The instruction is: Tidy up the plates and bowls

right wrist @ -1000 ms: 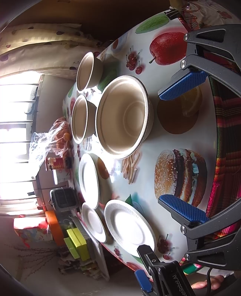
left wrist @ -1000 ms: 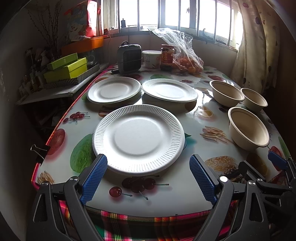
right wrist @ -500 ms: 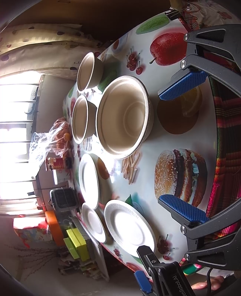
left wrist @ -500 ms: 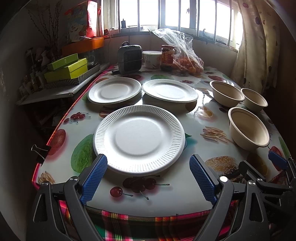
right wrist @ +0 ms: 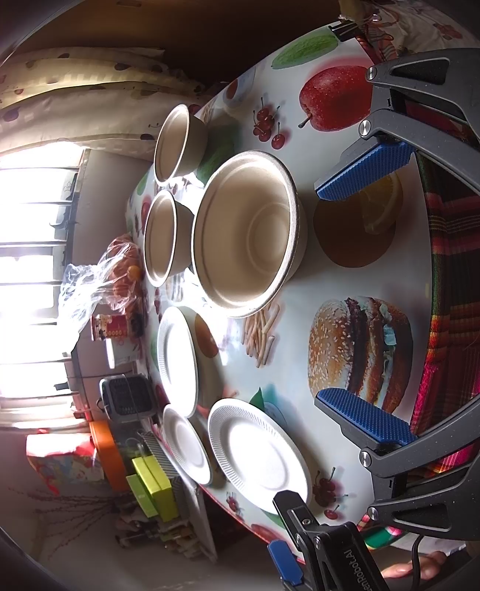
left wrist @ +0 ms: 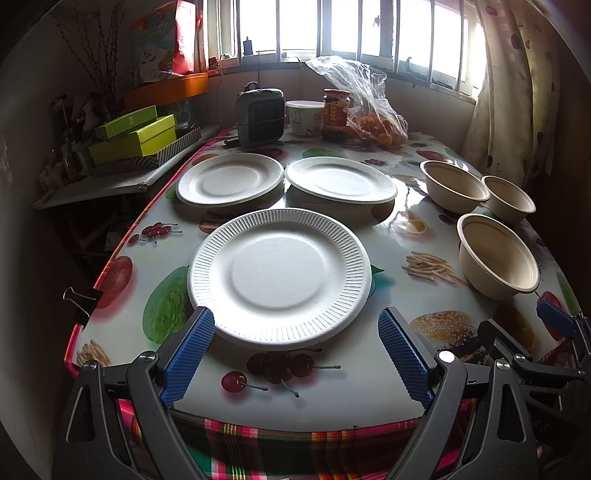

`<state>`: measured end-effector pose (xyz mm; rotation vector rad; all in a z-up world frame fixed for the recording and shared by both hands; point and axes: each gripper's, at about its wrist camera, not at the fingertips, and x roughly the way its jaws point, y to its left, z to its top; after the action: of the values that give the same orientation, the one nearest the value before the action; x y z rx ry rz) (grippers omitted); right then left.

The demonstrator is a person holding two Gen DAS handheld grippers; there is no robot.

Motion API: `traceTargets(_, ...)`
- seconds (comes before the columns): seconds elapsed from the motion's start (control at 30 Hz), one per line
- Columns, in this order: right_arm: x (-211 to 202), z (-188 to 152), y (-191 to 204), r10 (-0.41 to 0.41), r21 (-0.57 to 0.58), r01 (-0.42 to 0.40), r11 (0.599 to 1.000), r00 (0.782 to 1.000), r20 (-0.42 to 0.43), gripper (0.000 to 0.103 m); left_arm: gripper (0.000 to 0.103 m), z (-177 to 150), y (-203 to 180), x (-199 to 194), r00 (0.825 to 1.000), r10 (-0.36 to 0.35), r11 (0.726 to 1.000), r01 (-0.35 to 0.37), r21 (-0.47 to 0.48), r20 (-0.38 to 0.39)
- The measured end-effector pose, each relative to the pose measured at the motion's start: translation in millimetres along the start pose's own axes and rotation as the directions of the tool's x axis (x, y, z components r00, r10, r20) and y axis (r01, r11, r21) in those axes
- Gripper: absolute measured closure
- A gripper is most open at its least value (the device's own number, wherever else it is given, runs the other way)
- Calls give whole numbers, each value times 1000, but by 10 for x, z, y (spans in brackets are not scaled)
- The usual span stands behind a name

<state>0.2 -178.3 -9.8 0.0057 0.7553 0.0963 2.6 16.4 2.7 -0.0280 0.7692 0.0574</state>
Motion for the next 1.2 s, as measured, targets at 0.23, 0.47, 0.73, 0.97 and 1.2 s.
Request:
traceTargets(0.23,3,2,0,-1,-1,1,1000,1000,-1,0,12,0,18,-5,1000,1,1000,-1,-1,1)
traceTargets(0.47,-3,46,31,5,-9,-5,1000,1000,7,0,12,19,44,-6,1000,4,1000,-4,-2,4)
traceTargets(0.73,-47,192,112,29,-32,-28,999,999,43,0,12,135,143,-27,999,28,1000,-28,-3,20)
traceTargets(0.97,-59,483,224,26,-69,-21,997,997,77,0,12,304,279,-13,1000,22,1000,-22,5,18)
traceTargets(1.2,-17,862,339,156,-83,-149,985,984,88,0,12,499,528,58,1000,23,999,-23,-24,7)
